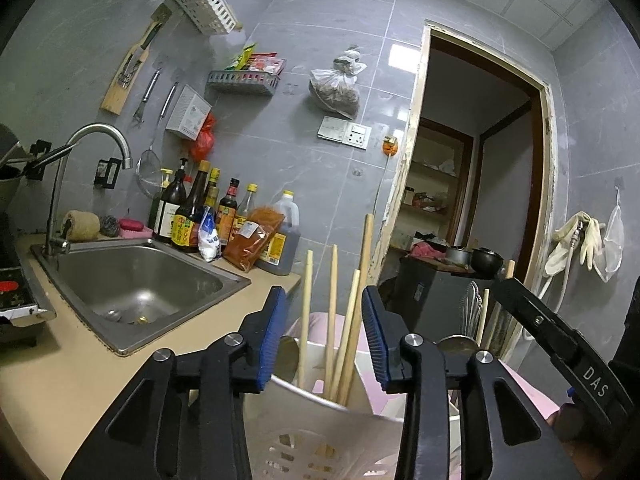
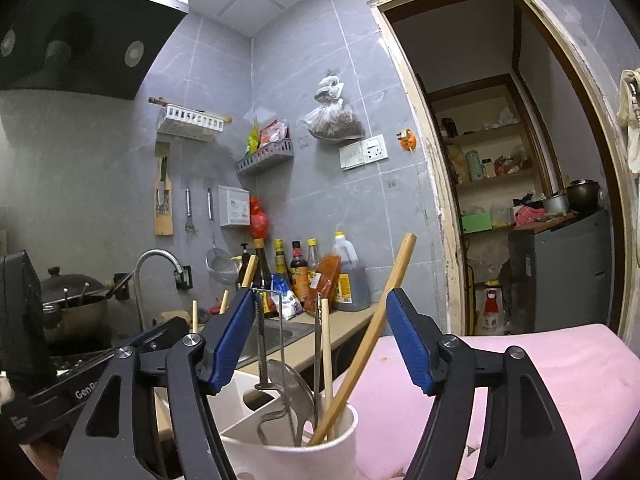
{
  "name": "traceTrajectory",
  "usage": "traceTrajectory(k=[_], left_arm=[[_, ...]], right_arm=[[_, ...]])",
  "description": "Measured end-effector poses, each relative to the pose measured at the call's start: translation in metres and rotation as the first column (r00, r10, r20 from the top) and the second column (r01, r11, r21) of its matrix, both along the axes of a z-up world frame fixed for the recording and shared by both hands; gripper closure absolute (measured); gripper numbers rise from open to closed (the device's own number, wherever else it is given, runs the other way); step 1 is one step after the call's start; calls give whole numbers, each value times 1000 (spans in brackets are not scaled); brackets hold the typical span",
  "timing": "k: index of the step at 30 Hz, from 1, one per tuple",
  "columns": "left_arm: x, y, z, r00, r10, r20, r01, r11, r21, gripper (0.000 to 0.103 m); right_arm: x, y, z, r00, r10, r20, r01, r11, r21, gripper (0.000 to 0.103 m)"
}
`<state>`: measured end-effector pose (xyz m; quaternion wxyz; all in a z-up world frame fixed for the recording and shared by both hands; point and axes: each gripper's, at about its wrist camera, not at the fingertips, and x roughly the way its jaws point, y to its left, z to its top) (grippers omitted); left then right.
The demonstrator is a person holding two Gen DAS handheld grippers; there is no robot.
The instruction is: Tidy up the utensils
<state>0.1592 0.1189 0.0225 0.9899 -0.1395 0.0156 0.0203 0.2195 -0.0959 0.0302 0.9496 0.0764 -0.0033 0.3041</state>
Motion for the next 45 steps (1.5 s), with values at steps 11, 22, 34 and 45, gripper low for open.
traceTrajectory(k=[11, 22, 34, 45], left_arm=[[-10, 0, -2, 999, -10, -36, 10, 1000, 10, 61], [-16, -2, -5, 997, -22, -75, 23, 1000, 13, 49], [-37, -13, -4, 991, -85, -100, 89, 996, 31, 27], [-52, -28, -5, 969, -119, -215, 137, 988, 72, 24]], right_arm=[[4, -10, -6, 994, -23, -108, 23, 1000, -7, 27], [-7, -17, -7, 994, -32, -107, 32, 999, -1, 15], [-32, -34, -7, 991, -92, -101, 92, 996, -7, 2], [-69, -68, -5, 967, -210, -142, 207, 978, -42, 0]])
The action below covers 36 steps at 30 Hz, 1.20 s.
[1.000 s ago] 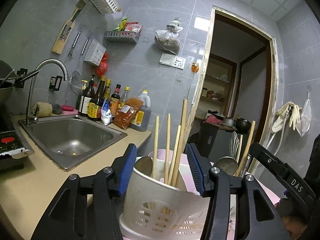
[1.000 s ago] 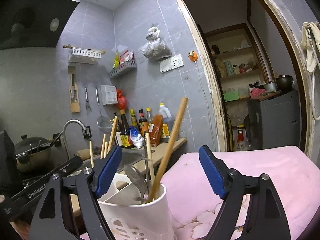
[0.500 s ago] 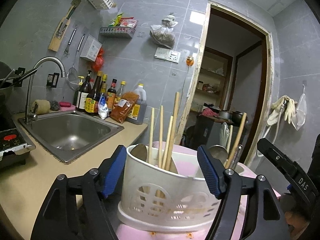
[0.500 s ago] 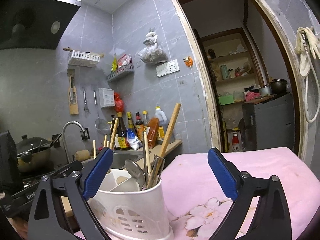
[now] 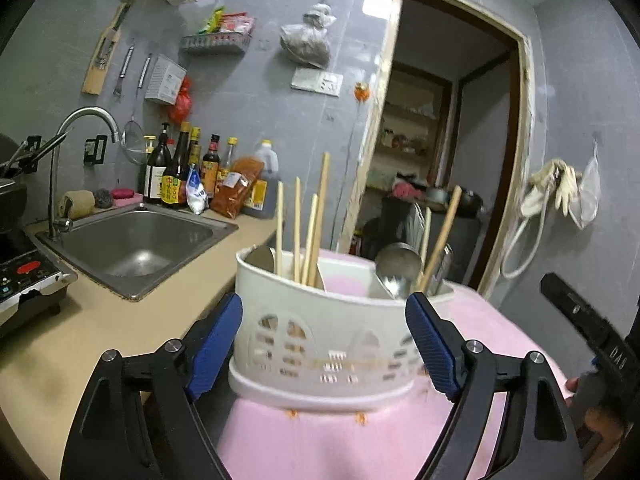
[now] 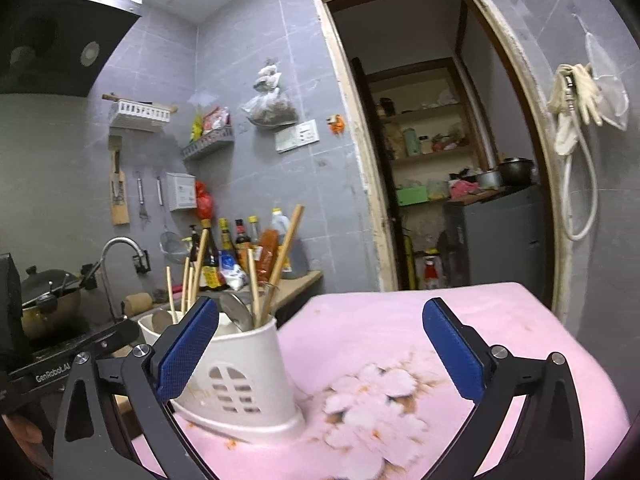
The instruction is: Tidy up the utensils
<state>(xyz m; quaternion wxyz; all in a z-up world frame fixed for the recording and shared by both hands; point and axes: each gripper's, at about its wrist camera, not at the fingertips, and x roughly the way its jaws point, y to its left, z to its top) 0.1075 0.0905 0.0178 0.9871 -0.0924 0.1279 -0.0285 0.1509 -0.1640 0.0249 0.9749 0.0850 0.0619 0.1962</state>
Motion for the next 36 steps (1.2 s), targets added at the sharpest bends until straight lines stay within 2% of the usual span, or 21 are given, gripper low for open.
traceTrajectory(k=[5, 12, 19, 29, 36], left_arm=[[-12, -12, -3, 999, -32, -10, 32, 999, 44, 24], [-24, -26, -4, 997, -77, -27, 79, 995, 63, 23], [-46, -36, -10, 996, -89, -16, 90, 993, 76, 23], [-72, -45, -23, 997, -76, -6, 76, 992, 104, 23], [-76, -49, -30, 996, -85, -28, 88, 990, 111, 23]], right_arm=[[-21, -24, 4, 999, -39, -8, 39, 998, 52, 0], [-52, -34, -4, 995, -76, -63, 71, 994, -77, 0], [-87, -41, -7, 990, -130, -63, 119, 981, -155, 0], [-115, -40, -8, 982, -189, -22, 182, 966, -182, 0], [-117, -42, -15, 979, -203, -37, 193, 963, -186, 0]])
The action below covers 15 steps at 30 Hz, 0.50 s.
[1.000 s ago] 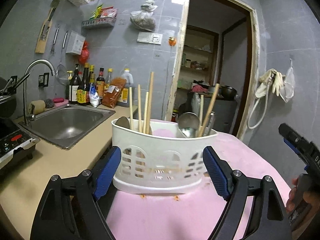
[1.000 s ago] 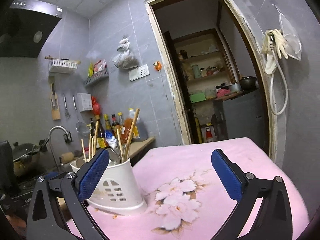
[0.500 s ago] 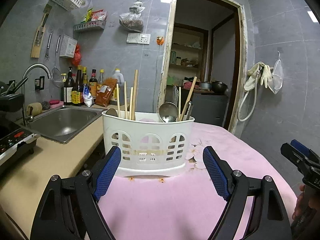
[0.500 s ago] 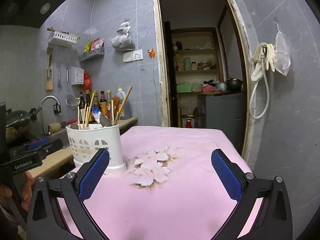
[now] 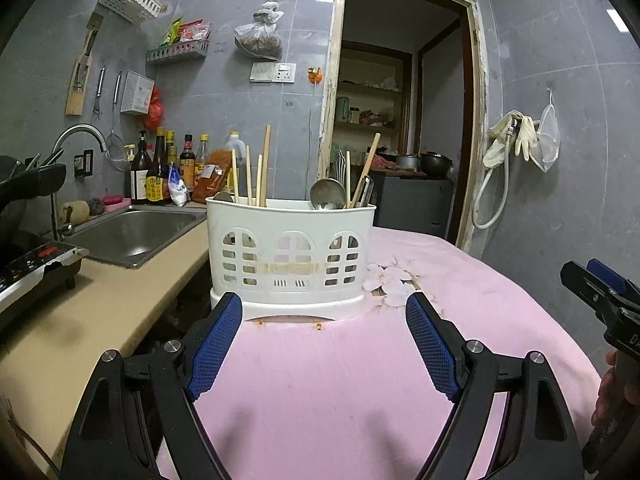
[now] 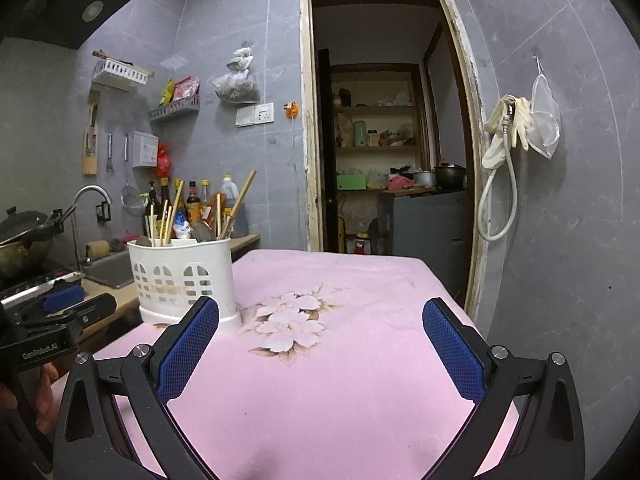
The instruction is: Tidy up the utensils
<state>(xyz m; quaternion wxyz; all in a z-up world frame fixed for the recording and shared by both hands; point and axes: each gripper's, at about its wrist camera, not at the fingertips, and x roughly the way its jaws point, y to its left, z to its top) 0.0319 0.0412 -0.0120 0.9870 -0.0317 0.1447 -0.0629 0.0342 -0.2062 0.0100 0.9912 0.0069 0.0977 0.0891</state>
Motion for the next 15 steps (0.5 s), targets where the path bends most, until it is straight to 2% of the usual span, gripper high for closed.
traceTrajectory(k=[15], left_arm=[[1, 0, -3, 1000, 4, -2, -4, 1000, 0, 23]], right_arm=[[0, -3, -2, 1000, -12, -8, 12, 1000, 2, 0]])
